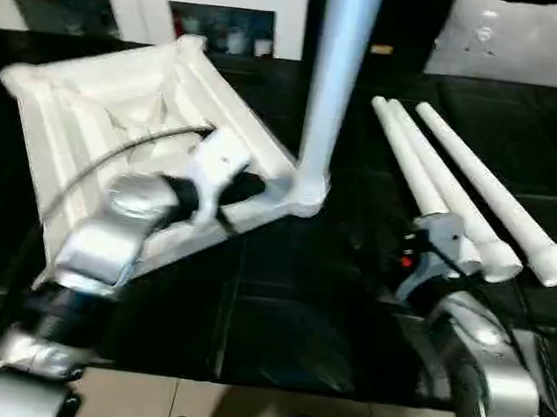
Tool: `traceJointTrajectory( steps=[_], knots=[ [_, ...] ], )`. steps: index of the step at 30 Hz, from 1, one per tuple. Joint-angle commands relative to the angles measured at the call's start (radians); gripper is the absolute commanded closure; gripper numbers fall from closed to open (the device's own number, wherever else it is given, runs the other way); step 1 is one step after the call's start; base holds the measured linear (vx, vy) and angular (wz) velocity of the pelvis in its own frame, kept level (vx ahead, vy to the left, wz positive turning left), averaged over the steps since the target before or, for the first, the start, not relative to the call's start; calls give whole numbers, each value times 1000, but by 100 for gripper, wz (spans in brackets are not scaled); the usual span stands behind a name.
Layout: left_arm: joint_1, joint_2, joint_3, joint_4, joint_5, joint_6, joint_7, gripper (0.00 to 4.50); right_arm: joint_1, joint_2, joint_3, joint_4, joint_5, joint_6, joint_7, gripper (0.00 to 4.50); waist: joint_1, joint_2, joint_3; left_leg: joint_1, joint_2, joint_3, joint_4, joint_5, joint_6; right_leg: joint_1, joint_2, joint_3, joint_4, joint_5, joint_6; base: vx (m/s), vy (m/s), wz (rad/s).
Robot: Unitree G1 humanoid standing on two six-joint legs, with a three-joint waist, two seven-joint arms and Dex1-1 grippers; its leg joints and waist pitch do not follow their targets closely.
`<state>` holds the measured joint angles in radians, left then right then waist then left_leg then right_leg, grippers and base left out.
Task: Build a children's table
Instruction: Rotate leg to tighten
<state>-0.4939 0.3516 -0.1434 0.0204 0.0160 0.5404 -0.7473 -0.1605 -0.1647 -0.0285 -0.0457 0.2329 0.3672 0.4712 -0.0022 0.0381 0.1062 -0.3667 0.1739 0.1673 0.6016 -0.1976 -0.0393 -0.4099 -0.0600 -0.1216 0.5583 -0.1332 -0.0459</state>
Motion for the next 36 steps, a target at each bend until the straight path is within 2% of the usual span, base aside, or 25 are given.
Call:
traceJointTrajectory(
  steps=[1, 3, 5, 6, 8, 11, 12, 13, 15, 16, 18, 20, 22, 23, 24, 25, 26, 27, 28, 30, 31, 33, 34, 35, 36],
  knots=[
    [11, -8, -39, -5, 5, 13, 4, 423, -14, -1, 8, 21, -10, -4, -6, 2, 1, -14, -81, 8, 51, -19, -63, -120, 108, 53, -87, 58, -76, -443, -90, 0, 0, 0],
    [8, -20, -51, 9, 9, 17, 27, 434, -17, -4, 8, 21, -8, -2, -10, 0, 7, -9, -80, 12, 53, -19, -65, -141, 96, 50, -86, 59, -77, -435, -93, 0, 0, 0],
    [7, -22, -54, 10, 8, 20, 37, 434, -17, -6, 8, 17, -6, 0, -9, 0, 8, -17, -78, 6, 50, -21, -67, -161, 88, 57, -88, 59, -78, -438, -89, 0, 0, 0],
    [5, -30, -51, 9, -3, 25, 39, 434, -13, -13, 8, 9, -4, 3, -8, 0, 6, -15, -78, 6, 47, -20, -66, -167, 85, 59, -90, 59, -81, -453, -83, 0, 0, 0],
    [8, -25, -50, -5, -7, 27, 22, 434, -3, -25, 12, -2, -8, 3, -2, 0, 6, -20, -78, 6, 43, -18, -64, -165, 85, 59, -90, 59, -86, -479, -69, 0, 0, 0],
    [11, -9, -35, -21, -8, 39, 22, 434, 11, -40, 34, -18, -16, -5, 23, 0, 6, -21, -80, 3, 43, -19, -63, -152, 90, 61, -88, 57, -84, -476, -63, 0, 0, 0],
    [12, 1, -33, -24, 0, 38, 27, 434, 13, -37, 39, -26, -12, -6, 28, 0, 6, -4, -76, 3, 43, -22, -64, -156, 91, 58, -87, 56, -84, -474, -65, 0, 0, 0],
    [12, 6, -31, -25, 6, 36, 38, 434, 15, -35, 42, -33, -5, -4, 34, 0, 0, -14, -78, 2, 42, -20, -63, -161, 94, 58, -84, 55, -87, -468, -63, 0, 0, 0],
    [12, 6, -31, -25, 6, 36, 38, 434, 15, -35, 42, -33, -5, -4, 34, 0, 1, -13, -79, 4, 42, -20, -63, -160, 95, 58, -85, 55, -86, -466, -66, 0, 0, 0],
    [13, 33, -25, -24, 27, 37, 65, 434, 7, -32, 64, -63, 35, 1, 90, 0, 3, -7, -79, 5, 44, -21, -63, -153, 95, 58, -85, 55, -84, -454, -71, 0, 0, 0],
    [26, 66, -9, -43, 28, 74, 67, 434, -27, -33, 89, -88, 90, 7, 162, 0, -1, -9, -79, 0, 47, -25, -66, -160, 107, 62, -82, 53, -76, -420, -78, 0, 0, 0],
    [38, 82, 3, -59, 29, 98, 68, 434, -62, -26, 87, -83, 120, 19, 185, 0, -7, -7, -79, 4, 48, -25, -64, -161, 104, 61, -85, 54, -76, -422, -87, 0, 0, 0],
    [48, 97, 3, -67, 37, 108, 68, 400, -88, -28, 92, -71, 124, 19, 198, 0, -6, -7, -78, 6, 50, -25, -65, -154, 98, 59, -85, 56, -73, -416, -102, 0, 0, 0],
    [66, 119, 9, -79, 47, 121, 71, 400, -132, -28, 103, -41, 120, 19, 216, 0, -6, -5, -78, 7, 52, -25, -65, -159, 95, 56, -83, 57, -73, -416, -105, 0, 0, 0],
    [70, 123, 10, -82, 48, 124, 71, 395, -141, -28, 106, -34, 119, 19, 220, 0, -7, -5, -78, 7, 52, -26, -65, -161, 92, 57, -84, 57, -71, -414, -110, 0, 0, 0],
    [82, 138, 15, -92, 50, 133, 68, 382, -174, -26, 113, -5, 109, 14, 230, 0, -8, -12, -77, 9, 52, -24, -65, -167, 86, 56, -84, 59, -72, -416, -111, 0, 0, 0],
    [82, 138, 15, -92, 50, 133, 68, 367, -174, -26, 113, -5, 109, 14, 230, 0, -6, -8, -77, 6, 50, -25, -66, -161, 86, 59, -86, 59, -70, -414, -113, 0, 0, 0],
    [96, 155, 28, -105, 51, 143, 67, 357, -220, -16, 123, 36, 97, 15, 238, 0, -5, -6, -78, 9, 50, -23, -65, -160, 85, 57, -85, 60, -72, -413, -113, 0, 0, 0],
    [111, 181, 42, -121, 51, 156, 63, 348, -280, -2, 140, 96, 76, 12, 244, 0, -3, -10, -81, 8, 51, -25, -64, -148, 81, 59, -88, 61, -63, -393, -129, 0, 0, 0],
    [121, 210, 50, -130, 54, 166, 63, 338, -331, 13, 156, 153, 65, 11, 249, 0, -6, -10, -79, 4, 50, -26, -66, -146, 79, 58, -87, 61, -61, -392, -139, 0, 0, 0],
    [129, 237, 59, -137, 57, 175, 64, 319, -380, 30, 172, 219, 53, -2, 249, 0, -5, -10, -78, 8, 52, -25, -65, -147, 74, 56, -90, 64, -58, -388, -145, 0, 0, 0],
    [130, 239, 60, -137, 58, 176, 64, 314, -384, 32, 173, 224, 52, -3, 249, 0, -5, -9, -77, 11, 52, -23, -65, -149, 72, 55, -88, 65, -62, -384, -140, 0, 0, 0],
    [139, 270, 71, -141, 64, 185, 61, 309, -450, 69, 186, 330, 27, -44, 229, 0, -3, -7, -79, 10, 54, -24, -65, -140, 71, 57, -89, 66, -59, -371, -142, 0, 0, 0],
    [139, 270, 71, -141, 64, 185, 61, 295, -450, 69, 186, 330, 27, -44, 229, 0, -4, -10, -81, 8, 55, -26, -67, -129, 67, 56, -88, 65, -50, -348, -161, 0, 0, 0],
    [141, 277, 74, -143, 66, 189, 60, 283, -477, 88, 184, 379, 13, -65, 203, 0, -2, -10, -82, 8, 54, -24, -67, -123, 68, 58, -87, 66, -52, -336, -161, 0, 0, 0]
  ],
)
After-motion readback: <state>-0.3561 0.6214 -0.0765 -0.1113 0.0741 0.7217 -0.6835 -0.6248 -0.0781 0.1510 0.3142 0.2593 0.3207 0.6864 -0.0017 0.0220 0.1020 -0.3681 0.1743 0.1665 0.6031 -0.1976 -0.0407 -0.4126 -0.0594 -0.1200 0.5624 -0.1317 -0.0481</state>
